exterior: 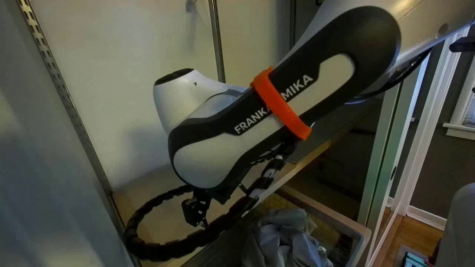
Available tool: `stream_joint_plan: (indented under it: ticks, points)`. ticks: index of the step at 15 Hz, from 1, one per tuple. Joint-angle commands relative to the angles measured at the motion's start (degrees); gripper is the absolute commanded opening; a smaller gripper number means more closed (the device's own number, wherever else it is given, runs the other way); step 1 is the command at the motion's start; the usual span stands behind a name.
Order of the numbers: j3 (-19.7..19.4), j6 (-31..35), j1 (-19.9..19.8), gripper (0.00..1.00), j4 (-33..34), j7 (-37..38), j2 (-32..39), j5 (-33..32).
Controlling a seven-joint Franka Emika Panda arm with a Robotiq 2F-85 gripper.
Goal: Push in the drawer
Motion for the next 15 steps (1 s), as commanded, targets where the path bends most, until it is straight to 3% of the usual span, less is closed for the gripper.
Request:
stream_joint_plan:
  ticks: [1,4,7,15]
  points:
    - [-1.42,-0.15,1.48,1.00,0.09,0.31,0.12,-0.41]
    - [-1.42,-0.15,1.48,1.00,0.09,0.30,0.12,-0.41]
    - [-2.15,-6.20,1.38,1.00,-0.77,-0.60,-0.77,-1.16]
    - [-8.99,-20.04,2.08,1.00,-10.29,-17.85,-11.17,1.61]
